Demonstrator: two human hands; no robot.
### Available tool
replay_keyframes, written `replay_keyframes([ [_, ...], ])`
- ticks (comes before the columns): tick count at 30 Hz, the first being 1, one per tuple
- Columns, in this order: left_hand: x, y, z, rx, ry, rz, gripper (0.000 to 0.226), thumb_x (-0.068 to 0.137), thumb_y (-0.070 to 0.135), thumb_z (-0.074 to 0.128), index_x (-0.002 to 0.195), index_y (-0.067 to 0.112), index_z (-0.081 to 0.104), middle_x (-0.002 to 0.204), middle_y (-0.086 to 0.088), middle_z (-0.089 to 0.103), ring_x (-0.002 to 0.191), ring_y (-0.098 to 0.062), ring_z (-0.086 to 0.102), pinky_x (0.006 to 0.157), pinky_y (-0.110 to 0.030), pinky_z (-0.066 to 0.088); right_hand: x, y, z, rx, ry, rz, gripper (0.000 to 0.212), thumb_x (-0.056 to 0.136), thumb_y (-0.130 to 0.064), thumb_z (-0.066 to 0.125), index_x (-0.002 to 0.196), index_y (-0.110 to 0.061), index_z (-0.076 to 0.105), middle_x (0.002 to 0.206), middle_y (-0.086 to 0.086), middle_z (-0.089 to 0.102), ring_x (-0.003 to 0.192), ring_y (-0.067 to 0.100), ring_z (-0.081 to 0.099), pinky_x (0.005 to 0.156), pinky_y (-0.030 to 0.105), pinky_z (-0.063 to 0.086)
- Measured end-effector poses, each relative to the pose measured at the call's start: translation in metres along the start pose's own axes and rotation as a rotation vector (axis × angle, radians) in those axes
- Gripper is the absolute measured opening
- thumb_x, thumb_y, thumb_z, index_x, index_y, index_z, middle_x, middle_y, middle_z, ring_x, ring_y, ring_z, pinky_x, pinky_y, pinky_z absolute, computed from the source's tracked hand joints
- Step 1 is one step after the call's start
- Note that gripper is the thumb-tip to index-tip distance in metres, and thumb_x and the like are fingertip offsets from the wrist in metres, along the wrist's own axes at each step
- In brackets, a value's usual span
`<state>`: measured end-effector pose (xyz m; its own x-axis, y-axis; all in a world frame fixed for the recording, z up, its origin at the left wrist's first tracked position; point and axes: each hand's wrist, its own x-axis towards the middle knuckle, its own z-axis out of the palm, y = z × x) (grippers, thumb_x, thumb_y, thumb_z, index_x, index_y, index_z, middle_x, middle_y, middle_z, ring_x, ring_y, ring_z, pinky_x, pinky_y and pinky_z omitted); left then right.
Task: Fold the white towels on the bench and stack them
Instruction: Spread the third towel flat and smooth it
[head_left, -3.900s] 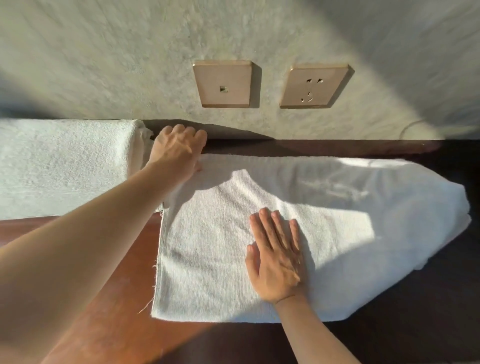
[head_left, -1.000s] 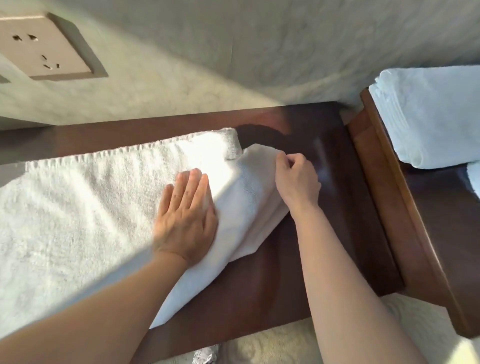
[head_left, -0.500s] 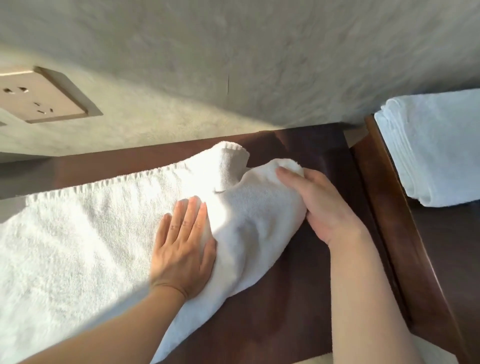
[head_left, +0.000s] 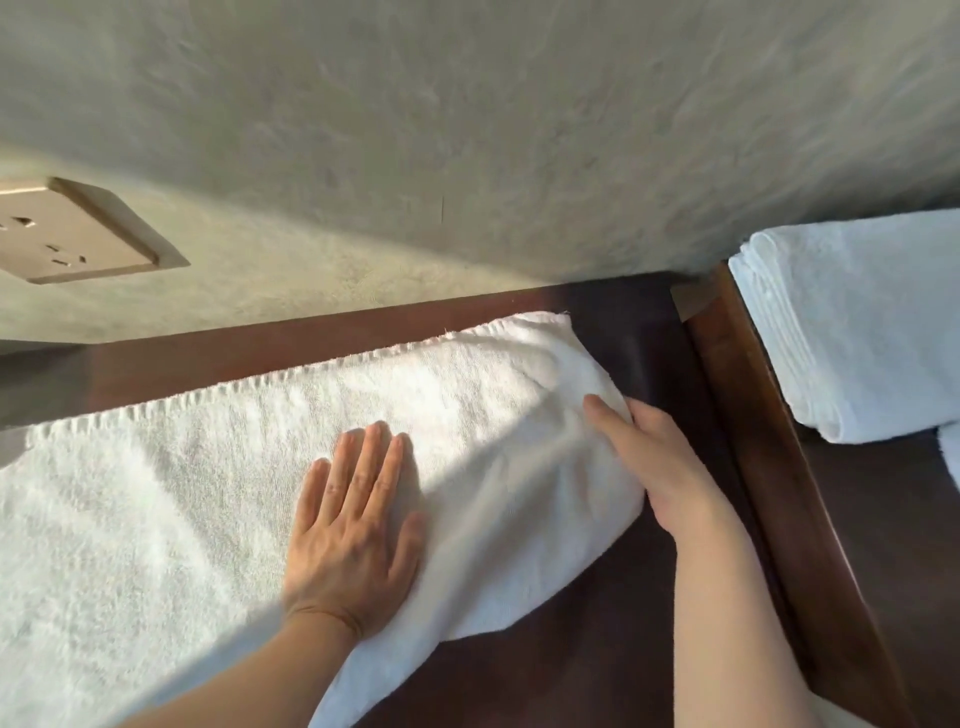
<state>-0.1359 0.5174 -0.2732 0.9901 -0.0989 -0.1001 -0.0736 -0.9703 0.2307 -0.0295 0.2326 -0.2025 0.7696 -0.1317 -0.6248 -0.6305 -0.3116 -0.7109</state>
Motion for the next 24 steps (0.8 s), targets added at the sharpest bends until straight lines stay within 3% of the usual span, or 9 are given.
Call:
replay_keyframes([
  [2,0.000,0.001,-0.001,0.001,-0.008,-0.006,0.075,0.096,0.049,0.032,0.163,0.021,0.013,0.171,0.001,0.008,0.157,-0.025,0.005,0.124,-0.051,0.013,0.002,-0.002,-0.001,-0.005,-0.039,-0.032,0.024,0.089,-0.044,0.071,0.095,-0.021,0.076,0.093,-0.004,0.078,0.094,0.019,0.073,0.083,0.039,0.058],
  [4,-0.001,0.002,-0.003,-0.010,-0.017,-0.005,0.075,0.096,0.050,0.032,0.163,0.021,0.014,0.171,0.001,0.008,0.157,-0.025,0.005,0.124,-0.052,0.014,0.005,-0.003,0.000,-0.040,0.037,-0.104,0.018,0.089,-0.036,0.073,0.087,-0.019,0.076,0.088,-0.002,0.077,0.090,0.022,0.073,0.079,0.042,0.057],
  [11,0.001,0.002,-0.007,-0.025,-0.046,-0.005,0.076,0.096,0.055,0.032,0.163,0.026,0.012,0.171,0.003,0.007,0.157,-0.022,0.002,0.125,-0.051,0.012,-0.001,-0.001,0.001,0.231,0.062,-0.079,0.015,0.090,-0.036,0.073,0.093,-0.023,0.079,0.097,0.000,0.078,0.095,0.020,0.074,0.074,0.031,0.059],
  [13,0.001,0.002,-0.007,-0.028,-0.053,-0.006,0.075,0.096,0.056,0.031,0.163,0.027,0.012,0.171,0.003,0.007,0.157,-0.022,0.001,0.125,-0.050,0.011,-0.005,-0.002,-0.008,0.253,-0.069,-0.011,0.026,0.087,-0.045,0.074,0.100,-0.023,0.079,0.104,0.001,0.078,0.099,0.018,0.074,0.082,0.034,0.056],
  [15,0.000,0.002,-0.007,-0.031,-0.052,-0.008,0.075,0.096,0.056,0.030,0.163,0.027,0.012,0.171,0.003,0.007,0.157,-0.021,0.000,0.125,-0.050,0.010,-0.008,-0.003,-0.024,0.103,-0.270,0.079,0.051,0.073,-0.057,0.081,0.109,-0.021,0.076,0.109,-0.001,0.077,0.105,0.017,0.072,0.091,0.037,0.052],
  [18,0.001,0.002,-0.008,-0.032,-0.059,-0.019,0.074,0.096,0.057,0.027,0.163,0.027,0.012,0.170,0.003,0.008,0.157,-0.021,0.000,0.126,-0.049,0.009,-0.014,-0.005,-0.038,-0.196,-0.513,0.133,0.067,0.063,-0.047,0.092,0.122,-0.025,0.069,0.116,-0.005,0.075,0.112,0.016,0.069,0.100,0.039,0.050],
  [21,0.000,0.002,-0.008,-0.038,-0.062,-0.024,0.074,0.096,0.057,0.026,0.163,0.026,0.015,0.170,0.002,0.009,0.157,-0.022,0.002,0.126,-0.049,0.009,-0.018,-0.009,-0.037,-0.175,-0.466,0.048,0.050,0.074,-0.030,0.089,0.120,-0.024,0.070,0.115,-0.004,0.075,0.110,0.014,0.070,0.102,0.041,0.050],
  [24,0.000,0.002,-0.007,-0.032,-0.059,-0.019,0.074,0.098,0.061,0.022,0.163,0.028,0.012,0.170,0.002,0.009,0.157,-0.021,0.000,0.126,-0.048,0.007,-0.013,-0.007,-0.038,-0.077,-0.301,-0.042,0.045,0.072,-0.037,0.087,0.113,-0.022,0.074,0.110,-0.003,0.076,0.106,0.015,0.071,0.096,0.040,0.053],
])
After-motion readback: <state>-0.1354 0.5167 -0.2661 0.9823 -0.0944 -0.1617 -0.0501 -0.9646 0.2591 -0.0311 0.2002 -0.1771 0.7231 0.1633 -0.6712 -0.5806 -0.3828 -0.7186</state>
